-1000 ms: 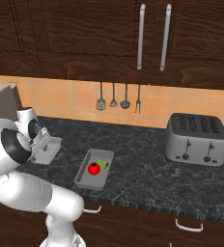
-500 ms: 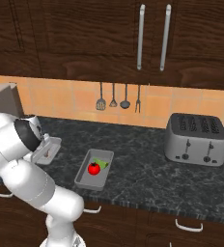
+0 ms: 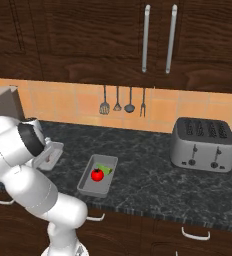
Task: Take the meat container that has the shrimp and place it on the second highest rack of the freezer. Then take the vegetable container that has the tomato and lemon wedge and place it on the highest rack of the freezer.
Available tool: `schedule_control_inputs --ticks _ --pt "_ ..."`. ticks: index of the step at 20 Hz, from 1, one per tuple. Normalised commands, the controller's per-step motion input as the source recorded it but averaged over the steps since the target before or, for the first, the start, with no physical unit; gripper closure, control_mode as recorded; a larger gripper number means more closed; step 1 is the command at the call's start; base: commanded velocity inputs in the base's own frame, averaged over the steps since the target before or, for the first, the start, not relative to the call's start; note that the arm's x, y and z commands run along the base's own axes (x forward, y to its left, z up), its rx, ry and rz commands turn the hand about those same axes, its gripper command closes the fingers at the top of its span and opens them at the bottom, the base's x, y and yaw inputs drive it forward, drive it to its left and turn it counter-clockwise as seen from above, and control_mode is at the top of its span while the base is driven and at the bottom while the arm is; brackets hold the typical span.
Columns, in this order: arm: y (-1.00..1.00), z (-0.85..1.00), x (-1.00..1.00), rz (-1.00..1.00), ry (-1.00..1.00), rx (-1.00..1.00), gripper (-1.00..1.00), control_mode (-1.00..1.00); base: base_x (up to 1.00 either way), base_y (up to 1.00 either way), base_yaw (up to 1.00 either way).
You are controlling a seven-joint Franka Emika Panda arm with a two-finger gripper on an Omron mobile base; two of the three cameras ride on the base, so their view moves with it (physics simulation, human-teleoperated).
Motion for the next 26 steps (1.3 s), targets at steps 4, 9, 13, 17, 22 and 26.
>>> schedule_control_inputs --ticks 4,9,13,17,22,26 --pt "0.0 0.0 0.0 0.0 0.0 0.0 1.0 -1.0 0.0 0.0 0.0" --pt "0.0 0.01 0.0 0.03 -0.01 -0.02 1.0 -1.0 0.0 0.0 0.0" --pt "-0.23 0.61 -0.11 0.0 -0.01 0.0 1.0 -1.0 0.0 0.0 0.0" --pt "-0.48 0.8 -0.31 0.0 0.0 0.0 1.0 -1.0 0.0 0.0 0.0" --pt "-0.71 0.55 -0.55 0.0 -0.06 0.0 1.0 -1.0 0.0 0.0 0.0" --pt "-0.74 0.42 -0.71 -0.04 -0.15 0.0 1.0 -1.0 0.0 0.0 0.0"
